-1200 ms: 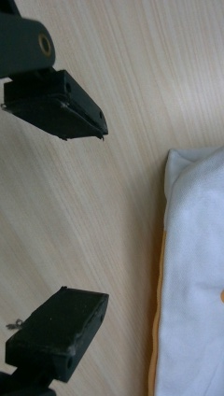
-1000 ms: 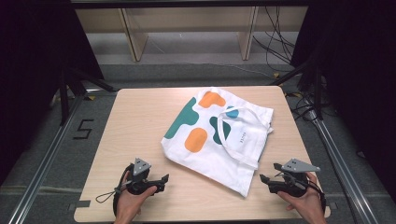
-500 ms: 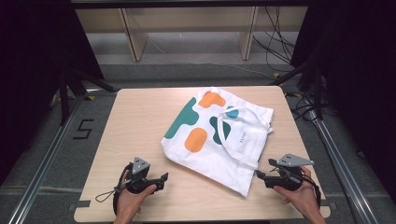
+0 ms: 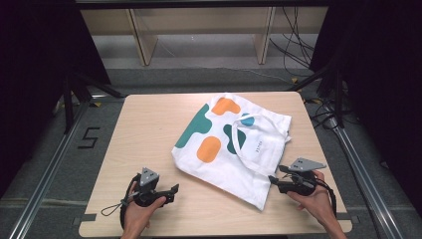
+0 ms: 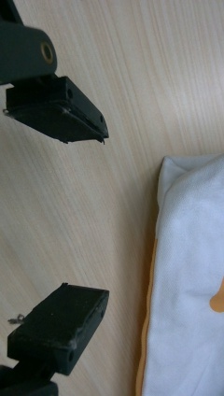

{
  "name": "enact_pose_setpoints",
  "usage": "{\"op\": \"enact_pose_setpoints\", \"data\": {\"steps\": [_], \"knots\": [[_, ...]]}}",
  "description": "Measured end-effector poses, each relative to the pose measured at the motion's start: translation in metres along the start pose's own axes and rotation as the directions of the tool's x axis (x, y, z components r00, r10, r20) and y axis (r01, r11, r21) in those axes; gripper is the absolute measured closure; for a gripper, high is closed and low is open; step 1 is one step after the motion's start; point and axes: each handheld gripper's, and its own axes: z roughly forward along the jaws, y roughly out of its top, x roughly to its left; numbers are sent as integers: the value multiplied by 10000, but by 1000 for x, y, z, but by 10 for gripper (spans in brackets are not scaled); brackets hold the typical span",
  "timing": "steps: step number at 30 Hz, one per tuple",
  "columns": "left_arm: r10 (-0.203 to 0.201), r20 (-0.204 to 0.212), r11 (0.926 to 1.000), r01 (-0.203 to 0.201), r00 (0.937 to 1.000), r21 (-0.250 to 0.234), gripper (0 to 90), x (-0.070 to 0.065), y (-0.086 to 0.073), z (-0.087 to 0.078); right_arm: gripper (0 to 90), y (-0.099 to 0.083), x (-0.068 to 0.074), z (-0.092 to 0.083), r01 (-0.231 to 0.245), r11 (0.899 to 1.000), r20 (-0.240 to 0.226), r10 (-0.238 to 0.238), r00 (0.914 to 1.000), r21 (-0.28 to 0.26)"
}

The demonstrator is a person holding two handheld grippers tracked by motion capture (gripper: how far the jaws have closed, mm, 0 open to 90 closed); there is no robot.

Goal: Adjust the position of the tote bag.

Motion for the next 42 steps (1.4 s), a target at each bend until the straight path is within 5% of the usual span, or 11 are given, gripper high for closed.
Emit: {"op": "enact_pose_setpoints", "data": {"steps": [2,5,6,8,16,17,27,33,38,42], "knots": [[201,59,9998,-201,9998,-2,183,1,0,0,479,1,0,3,346,9994,-57,-345,9994,97],[70,89,10000,-70,9999,-11,184,1,0,0,615,3,2,12,815,9958,-455,-795,9958,426],[-238,138,9992,243,9996,-312,184,-1,0,2,615,3,2,12,815,9958,-455,-795,9958,426],[-226,119,9992,229,9997,-314,186,-1,0,2,659,5,3,15,1336,9893,-565,-1303,9899,584],[-298,127,9988,303,9995,-379,188,0,0,1,790,7,8,15,1800,9829,-883,-1760,9804,397],[-28,121,9999,29,9999,-139,189,2,0,-1,798,7,11,15,1752,9837,-1015,-1703,9801,411],[-325,333,9970,348,9989,-695,196,0,1,0,838,18,52,31,2086,9778,-1833,-2013,9622,212],[-212,364,9965,241,9991,-801,196,0,1,-2,841,27,74,45,2109,9774,-2439,-2008,9488,157],[552,421,9964,-523,9976,-670,192,-6,2,-3,840,40,101,63,2206,9753,-2773,-2085,9379,128],[354,928,9964,-280,9950,-806,191,-13,1,-5,840,50,119,76,2304,9731,-3092,-2188,9255,13]]}}
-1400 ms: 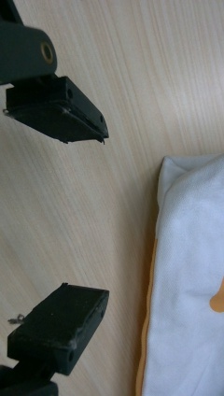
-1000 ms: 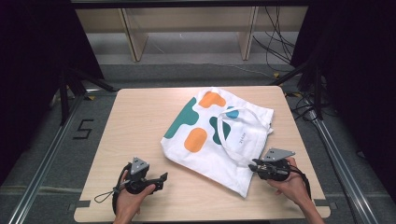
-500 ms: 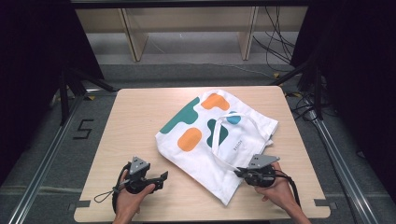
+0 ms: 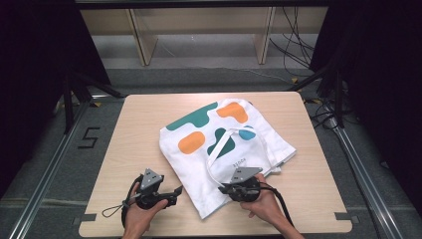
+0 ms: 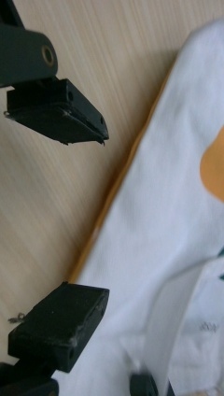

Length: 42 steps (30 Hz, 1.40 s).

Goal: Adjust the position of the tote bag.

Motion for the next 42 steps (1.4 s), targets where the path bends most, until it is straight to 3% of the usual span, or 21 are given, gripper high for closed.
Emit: {"op": "enact_pose_setpoints", "data": {"steps": [1,9,11,12,14,15,17,19,24,26,29,30,31,32,34,36,37,38,39,41,42], "knots": [[282,44,9996,-282,9996,79,191,-2,0,-1,840,6,6,11,229,9997,-79,-229,9997,-17],[200,526,9996,-211,9984,193,186,-6,-5,-4,840,31,16,36,386,9989,-496,-399,9980,-278],[321,561,9984,-347,9979,450,184,-5,-6,-7,840,34,16,37,368,9988,-493,-384,9980,-321],[196,638,9992,-217,9978,327,180,-6,-7,-7,839,37,15,40,384,9986,-421,-399,9983,-372],[556,559,9958,-595,9969,703,179,-5,-9,-12,840,41,14,41,331,9990,-456,-345,9984,-293],[556,559,9958,-595,9969,703,178,-5,-9,-12,840,43,14,43,325,9983,-456,-347,9984,-483],[495,385,9963,-521,9980,686,174,-7,-11,-14,839,45,13,42,328,9989,-484,-343,9982,-322],[919,462,9914,-957,9947,892,173,-6,-13,-16,838,49,12,44,324,9984,-493,-346,9982,-458],[882,481,9913,-924,9949,938,168,-8,-15,-17,783,49,12,42,246,9989,-563,-268,9981,-392],[1088,467,9879,-1132,9930,1056,168,-9,-16,-20,715,47,14,35,127,9991,-335,-141,9993,-407],[916,446,9914,-953,9948,900,168,-14,-19,-22,560,43,12,17,-171,9991,-318,159,9994,-383],[1089,505,9891,-1133,9928,942,164,-15,-19,-24,525,39,11,9,-201,9991,-180,195,9996,-370],[1081,423,9896,-1116,9932,903,151,-17,-20,-24,475,31,6,-11,-259,9992,-25,259,9997,-308],[1329,431,9853,-1367,9902,1022,151,-18,-20,-26,475,31,6,-11,-259,9992,-25,259,9997,-308],[1119,431,9888,-1156,9928,943,149,-21,-22,-26,434,20,-5,-35,-396,9977,399,418,9983,-544],[1204,479,9863,-1249,9916,1074,148,-22,-23,-27,417,11,-15,-55,-561,9964,1095,629,9920,-641],[1159,514,9863,-1211,9919,1120,147,-24,-24,-26,404,-5,-30,-78,-1020,9932,1924,1111,9750,-563],[1226,474,9847,-1275,9913,1186,148,-25,-25,-25,400,-10,-35,-85,-1176,9916,2203,1269,9671,-547],[1343,473,9808,-1396,9898,1363,148,-25,-25,-25,400,-10,-35,-85,-1176,9916,2203,1269,9671,-547],[1294,379,9812,-1334,9909,1398,148,-28,-26,-22,397,-26,-49,-101,-1679,9850,2995,1722,9384,-403],[1331,395,9803,-1374,9903,1418,148,-29,-26,-22,395,-42,-63,-113,-1967,9803,3697,1896,9096,-187]]}}
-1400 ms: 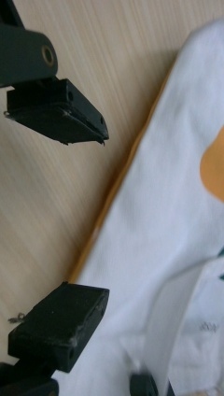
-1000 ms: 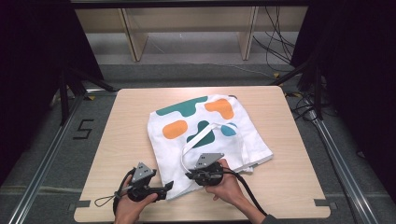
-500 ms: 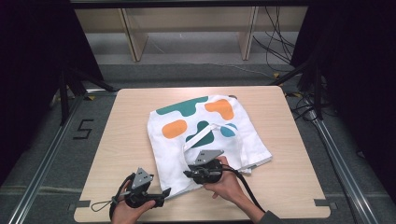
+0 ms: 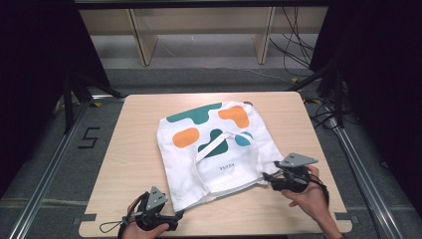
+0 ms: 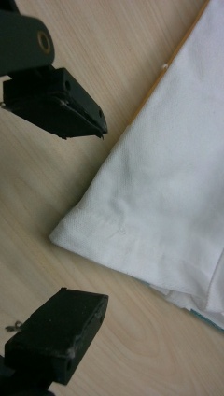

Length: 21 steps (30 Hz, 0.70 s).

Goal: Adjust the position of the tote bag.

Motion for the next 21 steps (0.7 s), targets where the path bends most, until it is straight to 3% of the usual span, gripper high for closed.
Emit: {"op": "enact_pose_setpoints", "data": {"steps": [1,2,3,5,6,8,10,11,13,14,16,18,21], "knots": [[255,-114,9996,-254,9996,141,148,2,0,0,395,0,0,0,0,10000,0,0,10000,0],[144,-59,9997,-143,9999,189,149,1,0,1,394,-13,-20,-3,-255,9990,536,235,9983,368],[64,-185,9995,-58,9998,305,149,2,-1,1,393,-18,-29,-4,-443,9983,810,411,9959,378],[5,-132,9997,-2,9999,237,149,2,0,1,393,-23,-36,-7,-692,9960,951,636,9934,572],[239,-177,9992,-233,9996,319,149,4,0,1,395,-28,-43,-9,-806,9957,1072,753,9914,461],[47,-74,9996,-45,10000,269,149,2,0,2,396,-35,-52,-10,-925,9943,1212,856,9889,527],[18,-49,9996,-17,10000,274,149,2,-1,3,397,-40,-57,-9,-966,9938,1227,892,9884,558],[95,-35,9995,-94,9999,286,149,2,0,2,400,-41,-58,-9,-1201,9905,1267,1110,9857,666],[425,-167,9979,-416,9990,504,149,4,1,2,403,-43,-60,-4,-997,9931,1306,911,9872,611],[409,-151,9976,-400,9990,567,149,4,1,2,404,-43,-60,-4,-1075,9902,1325,953,9866,889],[286,-124,9979,-278,9995,591,150,4,1,2,409,-43,-60,2,-985,9917,1361,868,9869,820],[109,-167,9991,-103,9998,410,150,3,1,3,412,-42,-61,7,-941,9896,1358,789,9876,1089],[198,-85,9985,-193,9998,511,150,4,1,4,414,-41,-63,17,-839,9889,1447,659,9873,1224]]}}
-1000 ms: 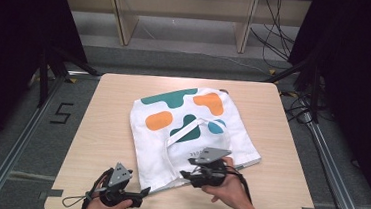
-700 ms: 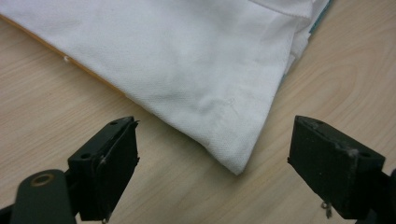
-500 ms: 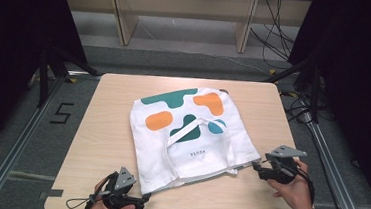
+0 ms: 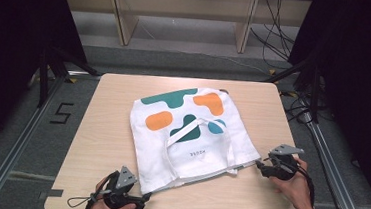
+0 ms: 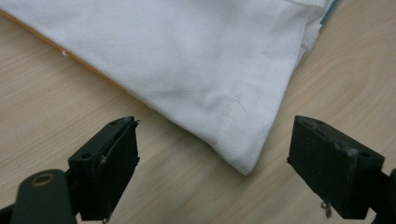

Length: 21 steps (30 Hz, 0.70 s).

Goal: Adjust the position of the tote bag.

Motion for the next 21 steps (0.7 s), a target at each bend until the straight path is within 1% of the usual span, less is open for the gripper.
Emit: {"op": "enact_pose_setpoints", "data": {"steps": [1,2,4,5,6,7,8,9,10,11,12,13,14,15,16,17,18,19,20,21], "knots": [[-3,9,10000,3,10000,1,150,0,0,0,414,1,0,2,-58,10000,12,58,10000,60],[121,20,9999,-121,9999,26,149,1,1,0,404,2,-1,5,-5,10000,-42,5,10000,-27],[95,29,9999,-95,10000,-43,149,0,1,1,399,2,0,7,13,10000,-41,-13,10000,19],[98,9,9999,-98,10000,-28,149,0,1,1,395,3,0,9,99,9999,-15,-99,9999,69],[45,-26,10000,-45,10000,11,149,0,0,2,392,3,0,10,110,9999,-13,-110,9999,1],[65,-8,10000,-65,10000,34,149,-1,0,2,394,4,0,11,146,9998,-7,-146,9999,-156],[83,-38,10000,-83,10000,26,149,-1,0,2,399,7,-1,13,71,9974,-177,-84,9998,-721],[57,-35,10000,-57,10000,14,149,-1,1,2,403,7,-1,13,71,9974,-177,-84,9998,-721],[30,21,10000,-30,10000,18,149,-1,0,2,407,8,0,13,40,9953,-203,-60,9998,-969],[114,16,9999,-114,9999,94,149,-1,0,2,405,11,0,14,-8,9935,-385,-36,9993,-1139],[243,41,9996,-243,9997,166,150,0,0,2,400,15,1,18,162,9931,-359,-205,9991,-1164],[194,31,9997,-195,9998,126,150,0,1,2,408,17,3,22,279,9928,-254,-311,9992,-1164],[194,31,9997,-195,9998,126,149,0,1,2,408,17,3,22,279,9928,-254,-311,9992,-1164],[191,25,9997,-191,9998,123,149,0,1,2,440,20,4,24,249,9942,-309,-282,9991,-1048],[228,15,9997,-228,9997,118,149,0,1,2,506,22,6,26,270,9945,-357,-307,9989,-1007],[236,17,9996,-236,9997,137,150,0,1,2,631,26,8,25,535,9937,-281,-565,9980,-981],[106,-22,9999,-106,9999,60,150,0,0,3,631,26,8,25,535,9937,-281,-565,9980,-981],[57,-62,9999,-56,10000,86,150,0,0,3,682,27,9,23,576,9921,-119,-593,9982,-1119],[50,-81,9999,-49,10000,113,150,0,0,3,730,28,8,21,624,9895,-149,-649,9978,-1302],[62,-102,9999,-61,9999,87,149,0,0,3,763,28,7,17,328,9886,-297,-375,9989,-1470]]}}
